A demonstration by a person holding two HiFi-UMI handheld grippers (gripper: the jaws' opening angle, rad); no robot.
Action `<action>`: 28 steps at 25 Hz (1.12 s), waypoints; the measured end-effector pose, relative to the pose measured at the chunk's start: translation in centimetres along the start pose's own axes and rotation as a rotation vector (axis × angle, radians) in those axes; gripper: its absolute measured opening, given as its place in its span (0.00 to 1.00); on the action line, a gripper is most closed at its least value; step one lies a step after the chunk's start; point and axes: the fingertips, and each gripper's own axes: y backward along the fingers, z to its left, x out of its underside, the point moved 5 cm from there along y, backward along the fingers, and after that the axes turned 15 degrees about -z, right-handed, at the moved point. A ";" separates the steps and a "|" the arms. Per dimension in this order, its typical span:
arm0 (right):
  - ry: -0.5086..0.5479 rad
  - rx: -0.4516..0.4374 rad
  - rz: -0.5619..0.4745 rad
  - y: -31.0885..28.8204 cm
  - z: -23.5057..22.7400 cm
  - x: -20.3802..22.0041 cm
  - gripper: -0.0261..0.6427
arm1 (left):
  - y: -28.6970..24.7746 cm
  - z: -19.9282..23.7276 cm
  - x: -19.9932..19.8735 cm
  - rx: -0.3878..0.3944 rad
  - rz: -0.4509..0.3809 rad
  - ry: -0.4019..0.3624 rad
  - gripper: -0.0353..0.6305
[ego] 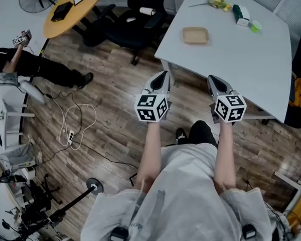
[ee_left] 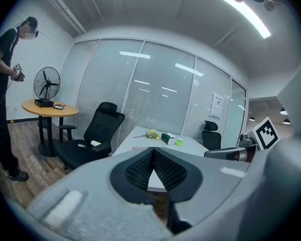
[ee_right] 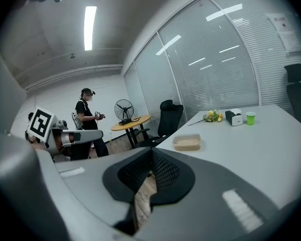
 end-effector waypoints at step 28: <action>0.074 0.096 0.038 -16.0 -10.3 -3.3 0.04 | -16.1 9.4 0.9 -0.088 0.093 -0.052 0.06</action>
